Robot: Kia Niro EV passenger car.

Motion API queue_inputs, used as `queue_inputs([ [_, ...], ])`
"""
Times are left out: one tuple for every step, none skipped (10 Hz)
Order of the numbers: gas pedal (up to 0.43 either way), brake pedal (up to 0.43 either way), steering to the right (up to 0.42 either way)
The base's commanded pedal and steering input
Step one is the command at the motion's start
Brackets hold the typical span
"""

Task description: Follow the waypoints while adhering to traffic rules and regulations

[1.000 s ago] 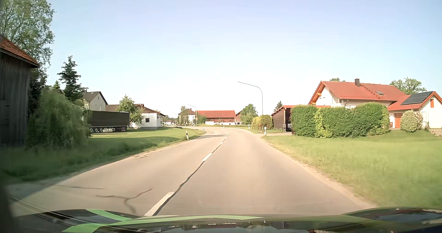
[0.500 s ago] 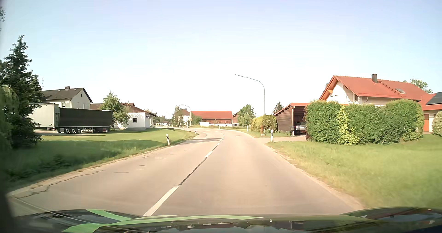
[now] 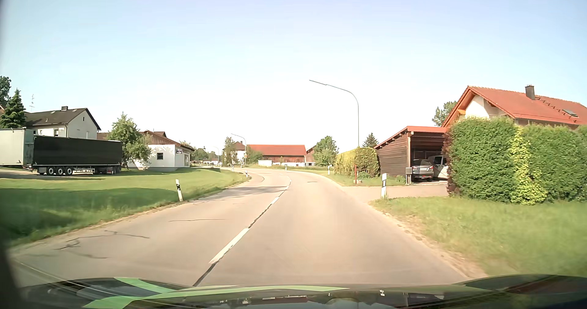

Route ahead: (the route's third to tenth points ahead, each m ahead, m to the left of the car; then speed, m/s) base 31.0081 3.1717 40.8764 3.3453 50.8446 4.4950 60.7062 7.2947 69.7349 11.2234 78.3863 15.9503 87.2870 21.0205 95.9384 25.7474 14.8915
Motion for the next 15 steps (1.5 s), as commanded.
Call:
queue_inputs([
  [0.087,0.0,0.001],
  [0.087,0.0,0.001],
  [0.087,0.0,0.0],
  [0.059,0.0,-0.004],
  [0.047,0.0,-0.005],
  [0.047,0.0,-0.005],
  [0.059,0.0,-0.005],
  [0.059,0.0,-0.007],
  [0.067,0.0,-0.01],
  [0.079,0.0,-0.011],
  [0.079,0.0,-0.011],
  [0.079,0.0,-0.011],
  [0.079,0.0,-0.012],
  [0.079,0.0,-0.016],
  [0.067,0.0,-0.021],
])
